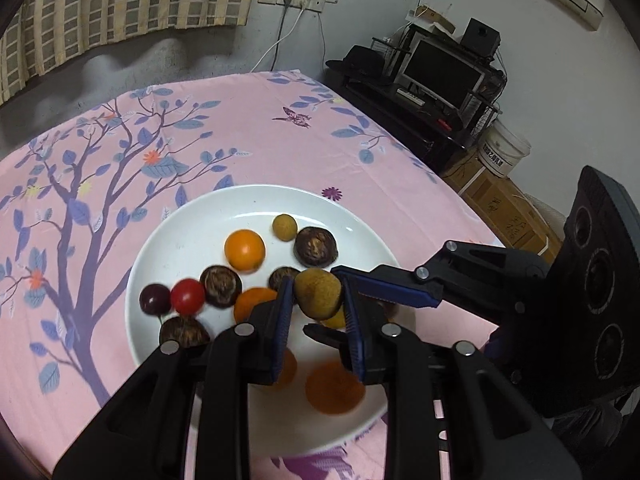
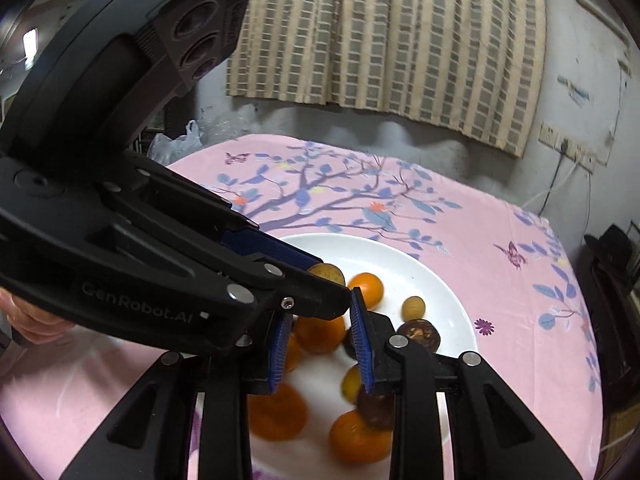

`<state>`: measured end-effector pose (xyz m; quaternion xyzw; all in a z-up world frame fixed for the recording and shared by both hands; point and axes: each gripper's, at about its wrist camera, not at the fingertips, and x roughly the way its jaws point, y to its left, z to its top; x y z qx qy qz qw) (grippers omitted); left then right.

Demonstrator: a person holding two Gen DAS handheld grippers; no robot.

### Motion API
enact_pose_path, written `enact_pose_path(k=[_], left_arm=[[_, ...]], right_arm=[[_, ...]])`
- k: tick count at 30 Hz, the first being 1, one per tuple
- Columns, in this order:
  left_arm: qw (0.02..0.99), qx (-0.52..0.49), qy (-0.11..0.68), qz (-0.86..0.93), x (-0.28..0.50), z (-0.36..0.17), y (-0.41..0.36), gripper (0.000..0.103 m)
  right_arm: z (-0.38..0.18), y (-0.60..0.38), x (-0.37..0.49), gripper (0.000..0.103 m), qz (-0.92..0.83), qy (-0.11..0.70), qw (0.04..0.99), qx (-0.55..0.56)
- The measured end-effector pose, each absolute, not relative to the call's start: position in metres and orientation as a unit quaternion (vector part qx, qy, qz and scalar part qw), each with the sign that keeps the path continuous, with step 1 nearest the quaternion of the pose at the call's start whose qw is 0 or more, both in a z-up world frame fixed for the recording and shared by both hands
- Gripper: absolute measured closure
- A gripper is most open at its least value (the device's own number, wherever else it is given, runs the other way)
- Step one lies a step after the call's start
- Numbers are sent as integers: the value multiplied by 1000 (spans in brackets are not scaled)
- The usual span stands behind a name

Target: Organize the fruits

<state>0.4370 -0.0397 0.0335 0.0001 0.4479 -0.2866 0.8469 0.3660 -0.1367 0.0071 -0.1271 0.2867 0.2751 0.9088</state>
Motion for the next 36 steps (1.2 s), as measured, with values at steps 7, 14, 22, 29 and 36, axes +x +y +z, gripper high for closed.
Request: enact_pose_path(k=[7, 14, 22, 29, 36], left_arm=[[849, -10, 463, -256, 462, 7, -39, 78], [914, 17, 384, -130, 417, 30, -16, 8], [934, 21, 354, -52, 324, 38, 17, 5], [937, 36, 346, -19, 258, 13, 25, 5], [933, 13, 359, -11, 250, 2, 32, 5]], right_arm=[[-12, -140, 391, 65, 266, 321, 902, -111], [-1, -144, 370, 16, 253, 317, 907, -112], [2, -167, 294, 4, 223, 309, 922, -60], [-30, -180, 246, 4, 189, 336, 922, -44], [-43, -175, 238, 4, 169, 343, 921, -76]])
